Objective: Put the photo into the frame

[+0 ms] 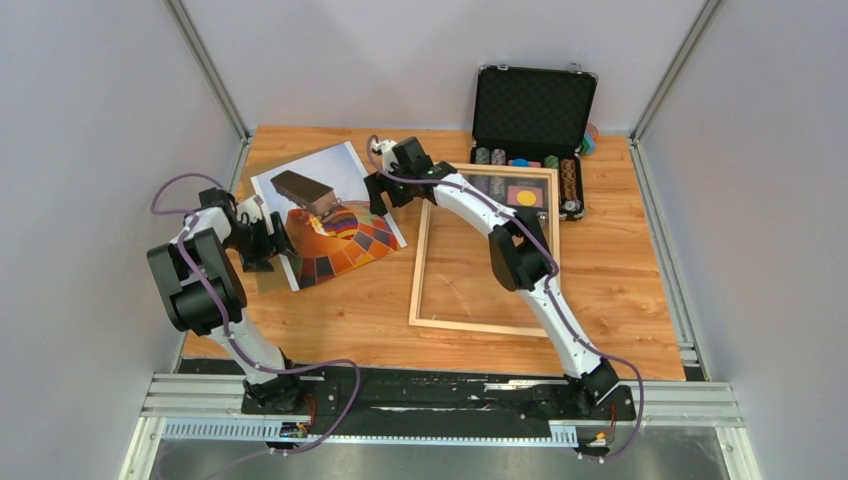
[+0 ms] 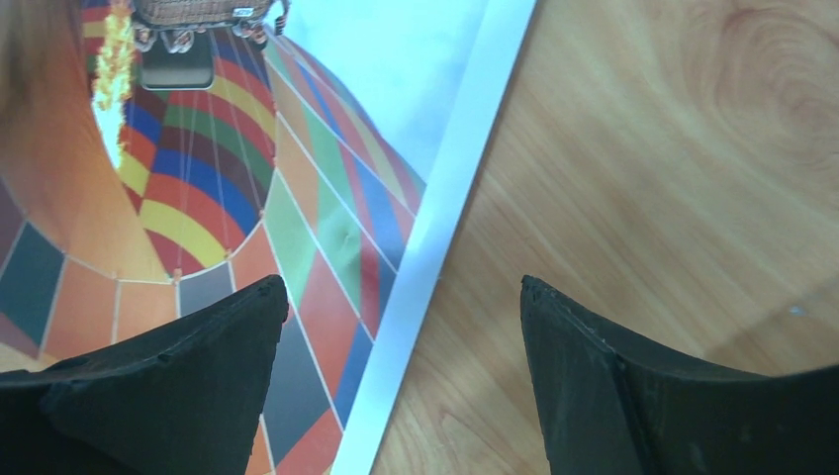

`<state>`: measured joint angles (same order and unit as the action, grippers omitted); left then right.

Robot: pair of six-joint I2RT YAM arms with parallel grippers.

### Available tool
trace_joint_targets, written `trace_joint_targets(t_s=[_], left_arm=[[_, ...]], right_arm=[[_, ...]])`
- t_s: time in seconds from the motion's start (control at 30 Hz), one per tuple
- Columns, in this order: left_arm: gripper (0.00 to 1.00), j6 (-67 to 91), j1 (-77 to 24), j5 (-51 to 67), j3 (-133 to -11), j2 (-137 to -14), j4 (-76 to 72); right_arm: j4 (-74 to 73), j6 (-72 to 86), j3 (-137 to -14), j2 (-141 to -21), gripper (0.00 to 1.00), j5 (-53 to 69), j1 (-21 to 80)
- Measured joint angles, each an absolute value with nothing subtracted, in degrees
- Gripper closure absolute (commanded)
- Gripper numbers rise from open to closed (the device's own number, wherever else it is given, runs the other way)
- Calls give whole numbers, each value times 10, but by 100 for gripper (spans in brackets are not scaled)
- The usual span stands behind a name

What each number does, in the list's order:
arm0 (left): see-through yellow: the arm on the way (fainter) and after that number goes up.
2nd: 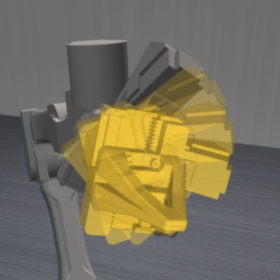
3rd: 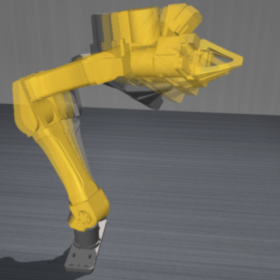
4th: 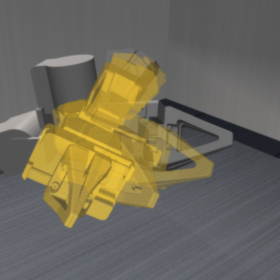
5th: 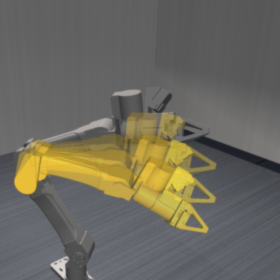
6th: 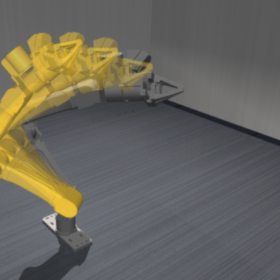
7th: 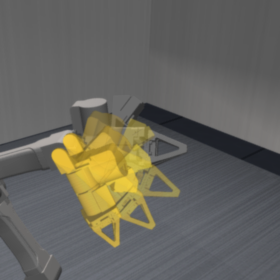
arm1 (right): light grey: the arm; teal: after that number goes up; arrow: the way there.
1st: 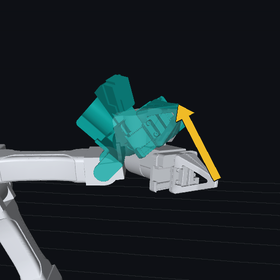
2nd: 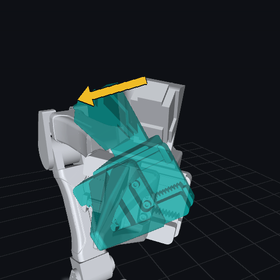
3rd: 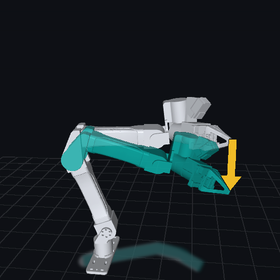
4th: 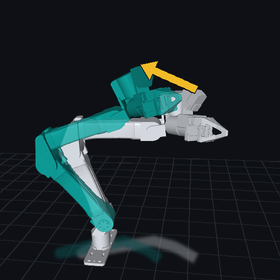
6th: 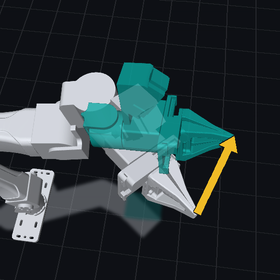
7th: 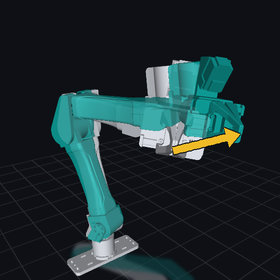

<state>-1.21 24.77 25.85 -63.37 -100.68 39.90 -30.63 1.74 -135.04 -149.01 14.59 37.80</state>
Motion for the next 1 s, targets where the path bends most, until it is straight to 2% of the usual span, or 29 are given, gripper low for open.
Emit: trace_joint_targets(t_s=[0.67, 1.0], left_arm=[[12, -4, 252, 296, -634, -1016, 392], [13, 4, 251, 315, -634, -1019, 384]], right_arm=[[-293, 123, -1354, -1517, 17, 292, 352], [-293, 135, -1354, -1519, 18, 306, 348]])
